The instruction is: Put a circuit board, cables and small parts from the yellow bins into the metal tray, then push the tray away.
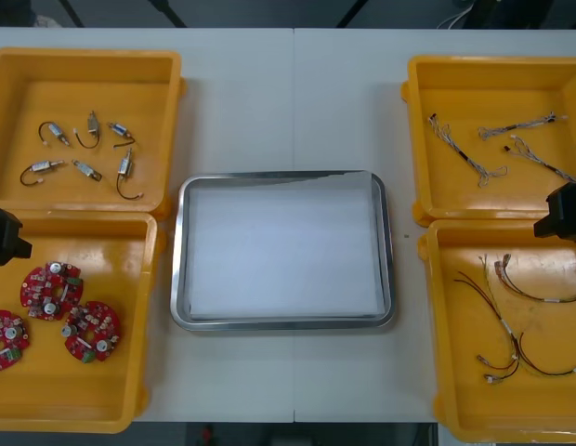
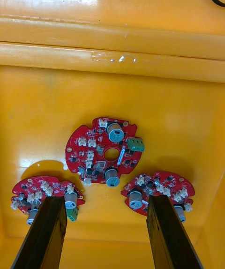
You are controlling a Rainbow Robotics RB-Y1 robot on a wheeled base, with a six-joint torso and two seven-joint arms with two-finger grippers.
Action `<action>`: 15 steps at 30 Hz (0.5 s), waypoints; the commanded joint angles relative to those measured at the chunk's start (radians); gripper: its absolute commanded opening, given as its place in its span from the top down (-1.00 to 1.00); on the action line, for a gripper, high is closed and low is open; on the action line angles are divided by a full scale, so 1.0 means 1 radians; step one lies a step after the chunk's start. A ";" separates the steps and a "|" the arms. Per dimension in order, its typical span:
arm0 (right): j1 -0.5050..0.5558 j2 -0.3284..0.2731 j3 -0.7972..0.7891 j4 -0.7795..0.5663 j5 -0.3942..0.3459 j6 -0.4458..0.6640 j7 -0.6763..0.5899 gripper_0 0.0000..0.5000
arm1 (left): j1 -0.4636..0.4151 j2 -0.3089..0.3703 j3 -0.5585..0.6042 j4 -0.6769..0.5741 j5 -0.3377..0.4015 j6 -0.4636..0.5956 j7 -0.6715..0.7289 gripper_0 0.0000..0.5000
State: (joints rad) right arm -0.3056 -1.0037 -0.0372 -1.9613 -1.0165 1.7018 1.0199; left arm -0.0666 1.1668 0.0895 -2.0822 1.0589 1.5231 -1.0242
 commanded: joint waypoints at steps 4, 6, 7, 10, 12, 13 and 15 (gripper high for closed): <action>0.011 -0.041 -0.033 -0.004 0.007 -0.004 0.019 -1.00 | 0.013 0.022 0.026 -0.015 -0.010 -0.008 0.019 -1.00; 0.011 -0.041 -0.033 -0.004 0.007 -0.004 0.019 -1.00 | 0.013 0.022 0.026 -0.015 -0.010 -0.008 0.019 -1.00; 0.011 -0.041 -0.033 -0.004 0.007 -0.004 0.019 -1.00 | 0.013 0.022 0.026 -0.015 -0.010 -0.008 0.019 -1.00; 0.011 -0.041 -0.033 -0.004 0.007 -0.004 0.019 -1.00 | 0.013 0.022 0.026 -0.015 -0.010 -0.008 0.019 -1.00; 0.011 -0.041 -0.033 -0.004 0.007 -0.004 0.019 -1.00 | 0.013 0.022 0.026 -0.015 -0.010 -0.008 0.019 -1.00; 0.011 -0.041 -0.033 -0.004 0.007 -0.004 0.019 -1.00 | 0.013 0.022 0.026 -0.015 -0.010 -0.008 0.019 -1.00; 0.011 -0.041 -0.033 -0.004 0.007 -0.004 0.019 -1.00 | 0.013 0.022 0.026 -0.015 -0.010 -0.008 0.019 -1.00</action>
State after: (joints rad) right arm -0.3056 -1.0037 -0.0372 -1.9613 -1.0165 1.7018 1.0199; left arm -0.0666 1.1668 0.0895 -2.0822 1.0589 1.5231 -1.0242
